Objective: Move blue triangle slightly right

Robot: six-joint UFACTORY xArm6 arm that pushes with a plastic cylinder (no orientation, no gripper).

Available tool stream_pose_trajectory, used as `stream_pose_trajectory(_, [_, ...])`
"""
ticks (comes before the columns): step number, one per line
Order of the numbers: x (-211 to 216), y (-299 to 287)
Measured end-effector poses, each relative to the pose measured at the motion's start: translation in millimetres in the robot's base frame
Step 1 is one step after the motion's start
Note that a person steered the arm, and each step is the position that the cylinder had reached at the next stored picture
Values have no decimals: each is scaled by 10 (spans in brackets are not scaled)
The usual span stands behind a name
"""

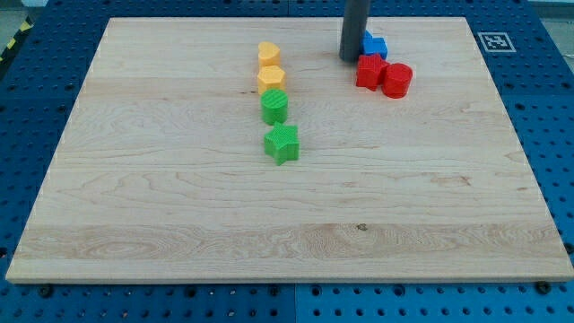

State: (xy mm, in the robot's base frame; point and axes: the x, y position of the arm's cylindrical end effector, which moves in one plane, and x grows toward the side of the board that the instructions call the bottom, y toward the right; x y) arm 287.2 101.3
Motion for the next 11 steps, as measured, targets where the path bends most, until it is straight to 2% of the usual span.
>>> stream_pose_trajectory(2, [-156,75])
stream_pose_trajectory(3, [-182,-155])
stream_pose_trajectory(4, [-439,-352])
stream_pose_trajectory(6, [-517,-352])
stream_pose_trajectory(11, [-428,468])
